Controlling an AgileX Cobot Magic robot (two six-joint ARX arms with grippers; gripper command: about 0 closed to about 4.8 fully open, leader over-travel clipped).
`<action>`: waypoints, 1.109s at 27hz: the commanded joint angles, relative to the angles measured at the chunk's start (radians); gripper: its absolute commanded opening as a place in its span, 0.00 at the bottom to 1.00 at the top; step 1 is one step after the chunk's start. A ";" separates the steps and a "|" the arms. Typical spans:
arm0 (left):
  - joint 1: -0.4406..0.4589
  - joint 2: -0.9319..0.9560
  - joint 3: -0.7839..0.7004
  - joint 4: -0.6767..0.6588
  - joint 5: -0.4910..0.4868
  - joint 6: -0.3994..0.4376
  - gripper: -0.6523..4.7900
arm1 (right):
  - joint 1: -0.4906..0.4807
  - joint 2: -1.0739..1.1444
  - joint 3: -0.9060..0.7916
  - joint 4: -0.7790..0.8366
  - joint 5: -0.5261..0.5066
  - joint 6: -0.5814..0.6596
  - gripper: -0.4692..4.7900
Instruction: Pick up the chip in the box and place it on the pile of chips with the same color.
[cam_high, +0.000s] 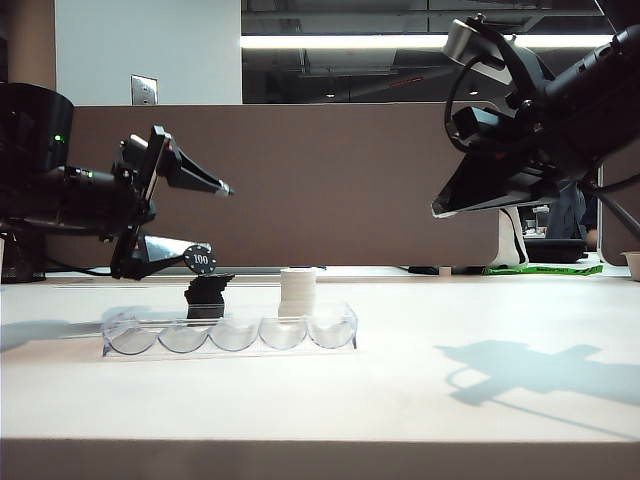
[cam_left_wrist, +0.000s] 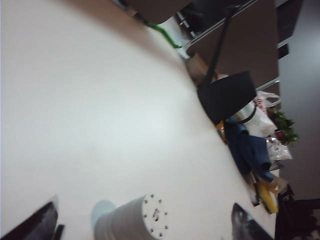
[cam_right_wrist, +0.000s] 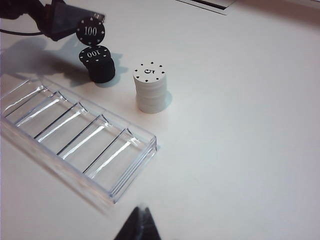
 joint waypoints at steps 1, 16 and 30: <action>-0.001 -0.006 0.001 0.051 0.026 -0.047 1.00 | 0.000 -0.002 0.004 0.010 0.001 -0.003 0.08; -0.001 -0.006 0.001 0.055 0.118 -0.065 1.00 | 0.000 0.002 0.004 0.010 0.002 -0.003 0.08; 0.053 -0.026 -0.001 0.624 0.040 -0.166 0.49 | -0.003 -0.022 0.004 0.144 0.129 -0.048 0.08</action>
